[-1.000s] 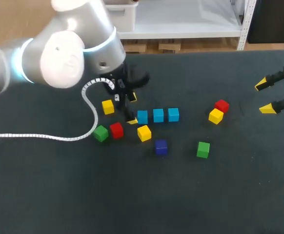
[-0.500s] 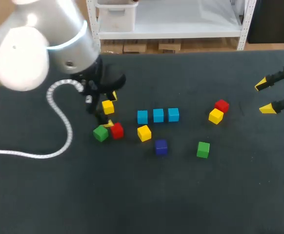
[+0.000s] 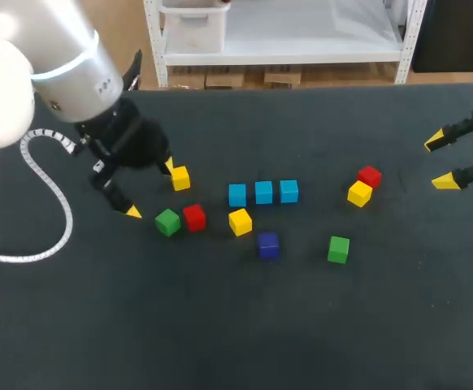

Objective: Place the blue cubes, place green cubes on the blue cubes, place the yellow cubes on the green cubes, then place the red cubes on the yellow cubes, and place purple cube on the red cubes.

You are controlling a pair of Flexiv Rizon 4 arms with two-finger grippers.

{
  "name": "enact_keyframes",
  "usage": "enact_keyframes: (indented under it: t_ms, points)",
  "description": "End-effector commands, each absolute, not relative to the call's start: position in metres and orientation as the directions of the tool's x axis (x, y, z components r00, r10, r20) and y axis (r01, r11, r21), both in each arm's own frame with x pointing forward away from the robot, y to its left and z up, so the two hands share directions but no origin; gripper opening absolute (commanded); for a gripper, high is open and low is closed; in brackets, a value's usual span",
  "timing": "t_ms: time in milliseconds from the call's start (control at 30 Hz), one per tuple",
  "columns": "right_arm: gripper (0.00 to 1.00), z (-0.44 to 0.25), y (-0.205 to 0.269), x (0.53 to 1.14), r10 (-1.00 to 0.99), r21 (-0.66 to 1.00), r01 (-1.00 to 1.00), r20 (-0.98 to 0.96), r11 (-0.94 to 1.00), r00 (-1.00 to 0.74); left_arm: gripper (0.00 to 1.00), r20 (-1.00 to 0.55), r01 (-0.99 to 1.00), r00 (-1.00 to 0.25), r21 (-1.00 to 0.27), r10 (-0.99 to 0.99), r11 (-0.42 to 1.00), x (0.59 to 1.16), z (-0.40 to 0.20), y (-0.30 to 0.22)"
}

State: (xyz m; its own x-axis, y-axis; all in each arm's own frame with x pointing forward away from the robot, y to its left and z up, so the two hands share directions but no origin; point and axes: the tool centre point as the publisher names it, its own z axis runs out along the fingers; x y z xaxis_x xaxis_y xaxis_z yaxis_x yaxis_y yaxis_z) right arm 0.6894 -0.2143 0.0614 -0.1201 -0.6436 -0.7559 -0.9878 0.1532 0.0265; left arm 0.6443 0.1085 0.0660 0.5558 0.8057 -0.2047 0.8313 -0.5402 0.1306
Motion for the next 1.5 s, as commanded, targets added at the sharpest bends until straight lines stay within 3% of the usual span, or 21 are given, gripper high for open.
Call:
enact_keyframes:
  t_ms: [33,800,900,1233,1400,1500]
  points:
    - [1.00,0.061,-0.214,0.690,-0.643,0.026,-0.988,-0.757,0.153,-0.119,1.00,-0.184,0.714,0.697,0.083,0.693,-0.695,0.655,0.054,0.101]
    - [1.00,0.061,-0.214,0.690,-0.643,0.026,-0.988,-0.757,0.153,-0.119,1.00,-0.237,0.737,0.664,0.051,0.709,-0.674,0.650,0.006,0.091]
    - [1.00,0.061,-0.214,0.690,-0.643,0.026,-0.988,-0.757,0.153,-0.119,0.93,-0.237,0.740,0.661,0.051,0.712,-0.670,0.649,0.004,0.094]
    - [1.00,0.061,-0.214,0.690,-0.643,0.026,-0.988,-0.757,0.153,-0.119,0.91,-0.234,0.743,0.656,0.031,0.718,-0.669,0.647,-0.004,0.097]
    - [1.00,0.061,-0.214,0.690,-0.643,0.026,-0.988,-0.757,0.153,-0.119,0.80,-0.234,0.744,0.655,0.030,0.719,-0.668,0.648,-0.006,0.096]
    - [1.00,0.061,-0.214,0.690,-0.643,0.026,-0.988,-0.757,0.153,-0.119,0.66,-0.234,0.745,0.652,0.021,0.721,-0.667,0.647,-0.008,0.095]
